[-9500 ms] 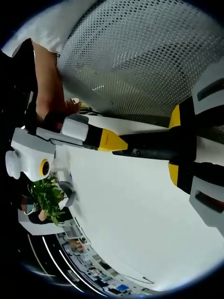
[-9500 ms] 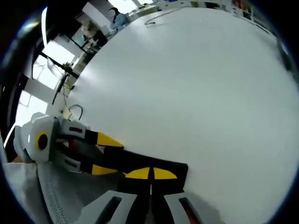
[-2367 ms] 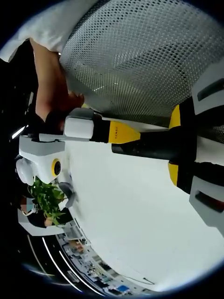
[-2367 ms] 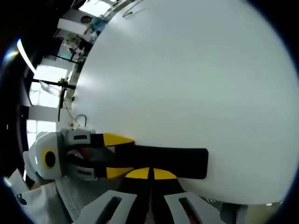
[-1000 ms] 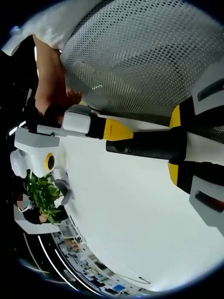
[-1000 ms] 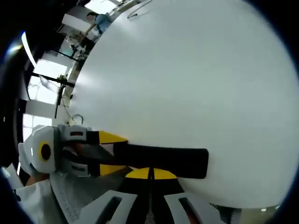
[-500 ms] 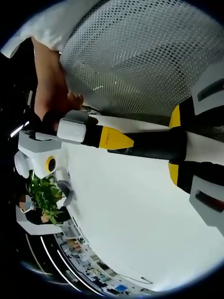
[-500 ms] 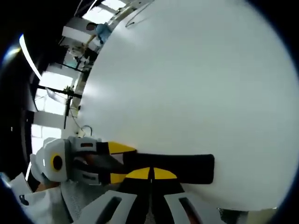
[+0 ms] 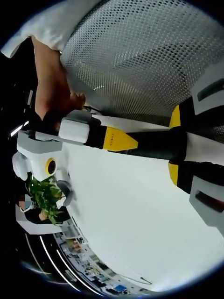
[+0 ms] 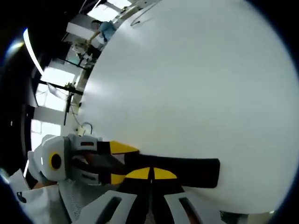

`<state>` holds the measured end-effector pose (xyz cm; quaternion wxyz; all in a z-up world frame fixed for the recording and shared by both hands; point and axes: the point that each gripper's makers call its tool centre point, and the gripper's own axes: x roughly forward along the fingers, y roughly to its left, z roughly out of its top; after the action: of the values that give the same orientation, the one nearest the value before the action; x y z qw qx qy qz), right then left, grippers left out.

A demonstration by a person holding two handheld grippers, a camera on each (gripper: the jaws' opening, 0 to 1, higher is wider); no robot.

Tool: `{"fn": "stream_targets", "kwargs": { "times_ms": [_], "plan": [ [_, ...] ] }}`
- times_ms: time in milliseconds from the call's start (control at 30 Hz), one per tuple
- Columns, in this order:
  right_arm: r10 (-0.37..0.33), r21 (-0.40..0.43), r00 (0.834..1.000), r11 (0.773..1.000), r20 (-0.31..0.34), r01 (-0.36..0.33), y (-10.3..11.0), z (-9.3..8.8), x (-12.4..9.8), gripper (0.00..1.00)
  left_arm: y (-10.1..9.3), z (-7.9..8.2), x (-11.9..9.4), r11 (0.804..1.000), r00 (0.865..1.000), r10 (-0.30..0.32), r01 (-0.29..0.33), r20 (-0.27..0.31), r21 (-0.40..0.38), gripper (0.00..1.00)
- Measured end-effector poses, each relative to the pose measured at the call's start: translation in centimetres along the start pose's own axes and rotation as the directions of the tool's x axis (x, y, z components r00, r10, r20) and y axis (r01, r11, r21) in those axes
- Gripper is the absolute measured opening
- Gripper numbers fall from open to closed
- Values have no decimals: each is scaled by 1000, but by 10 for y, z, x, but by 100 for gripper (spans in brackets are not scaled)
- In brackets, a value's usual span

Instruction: Press the specified remote control buttons in sequence, fully releasing each button before pressing the next.

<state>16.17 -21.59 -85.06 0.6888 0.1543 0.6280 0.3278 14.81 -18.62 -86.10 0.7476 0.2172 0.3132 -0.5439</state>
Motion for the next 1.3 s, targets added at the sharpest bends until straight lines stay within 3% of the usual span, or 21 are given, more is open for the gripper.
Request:
{"fn": "stream_targets", "kwargs": {
  "times_ms": [433,967,1300],
  "plan": [
    [-35,-61,999,998,-1,35,-1,-2,1,0,0,0,0,1000,1000,1,-1,4,-2,24],
    [-39,-58,999,998,15,40,-3,0,2,0,1,0,0,1000,1000,0,0,9,-3,24],
    [-53,-99,999,994,15,54,-1,0,2,0,0,0,0,1000,1000,2,-2,8,0,24]
  ]
}}
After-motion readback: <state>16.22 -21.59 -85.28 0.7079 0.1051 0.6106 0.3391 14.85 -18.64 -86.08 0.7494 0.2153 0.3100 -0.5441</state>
